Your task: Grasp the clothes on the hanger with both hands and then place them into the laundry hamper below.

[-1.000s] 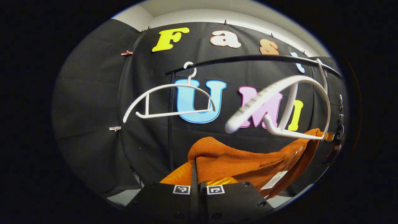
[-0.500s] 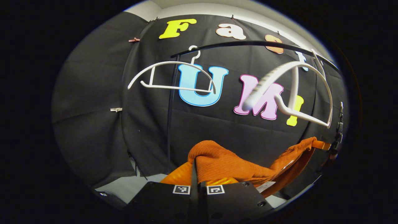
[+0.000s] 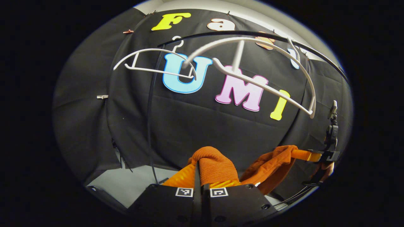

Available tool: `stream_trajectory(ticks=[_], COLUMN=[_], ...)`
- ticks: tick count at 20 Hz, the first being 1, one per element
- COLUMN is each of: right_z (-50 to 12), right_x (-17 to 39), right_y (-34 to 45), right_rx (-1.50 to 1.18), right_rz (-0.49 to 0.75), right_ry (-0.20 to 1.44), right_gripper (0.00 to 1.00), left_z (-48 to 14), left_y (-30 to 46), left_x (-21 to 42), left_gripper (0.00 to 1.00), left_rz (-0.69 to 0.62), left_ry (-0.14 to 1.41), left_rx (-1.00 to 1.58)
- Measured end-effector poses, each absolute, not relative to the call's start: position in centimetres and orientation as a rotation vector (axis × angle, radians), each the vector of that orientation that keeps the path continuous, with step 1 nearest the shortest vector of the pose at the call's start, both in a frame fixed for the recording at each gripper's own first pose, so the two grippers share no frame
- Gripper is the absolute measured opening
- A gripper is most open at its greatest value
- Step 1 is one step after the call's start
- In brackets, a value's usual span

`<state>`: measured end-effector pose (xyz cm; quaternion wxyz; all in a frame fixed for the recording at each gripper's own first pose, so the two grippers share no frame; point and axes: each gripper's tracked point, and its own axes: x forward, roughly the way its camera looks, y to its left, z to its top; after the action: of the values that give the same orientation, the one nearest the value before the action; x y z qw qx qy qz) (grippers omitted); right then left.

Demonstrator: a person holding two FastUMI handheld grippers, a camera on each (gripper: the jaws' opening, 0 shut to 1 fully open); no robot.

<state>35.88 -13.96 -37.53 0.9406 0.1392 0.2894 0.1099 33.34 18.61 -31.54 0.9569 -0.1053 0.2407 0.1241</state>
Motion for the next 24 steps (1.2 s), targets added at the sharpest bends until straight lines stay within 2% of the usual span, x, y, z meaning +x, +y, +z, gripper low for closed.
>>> stream_trajectory(ticks=[8, 13, 14, 15, 17, 18, 19, 21, 22, 23, 24], right_z=[-39.4, -41.8, -42.4, -43.2, -44.7, -45.5, -45.8, -45.5, -45.4, -45.4, -45.3], right_x=[32.9, 30.7, 30.3, 29.8, 29.0, 28.8, 28.6, 29.0, 29.2, 29.3, 29.6], right_y=[-4.4, -2.0, -2.2, -2.4, -3.1, -3.8, -4.6, -5.4, -6.0, -6.4, -6.9], right_rx=[0.278, 0.203, 0.184, 0.166, 0.127, 0.097, 0.082, 0.086, 0.078, 0.07, 0.067], right_rz=[0.441, 0.511, 0.508, 0.505, 0.492, 0.478, 0.472, 0.458, 0.447, 0.435, 0.418], right_ry=[0.705, 0.797, 0.822, 0.853, 0.908, 0.926, 0.937, 0.924, 0.918, 0.915, 0.908], right_gripper=[0.21, 0.21, 0.1, 0.18, 0.18, 0.31, 0.44, 0.7, 0.83, 0.95, 0.95], left_z=[-33.7, -36.7, -37.6, -38.6, -40.5, -42.0, -42.6, -46.2, -43.8, -43.8, -43.4], left_y=[12.5, 11.6, 11.4, 11.6, 12.0, 12.3, 12.6, 13.7, 13.7, 13.6, 13.6], left_x=[33.9, 33.5, 33.3, 33.1, 32.4, 32.1, 31.0, 30.4, 29.1, 29.2, 29.2], left_gripper=[0.05, 0.05, 0.05, 0.05, 0.05, 0.07, 0.04, 0.65, 0.95, 0.95, 0.95], left_rz=[0.155, 0.146, 0.153, 0.161, 0.18, 0.193, 0.214, 0.236, 0.235, 0.226, 0.223], left_ry=[0.537, 0.631, 0.655, 0.688, 0.758, 0.806, 0.854, 0.913, 0.912, 0.905, 0.893], left_rx=[-0.25, -0.25, -0.255, -0.264, -0.259, -0.236, -0.205, -0.139, -0.131, -0.138, -0.143])
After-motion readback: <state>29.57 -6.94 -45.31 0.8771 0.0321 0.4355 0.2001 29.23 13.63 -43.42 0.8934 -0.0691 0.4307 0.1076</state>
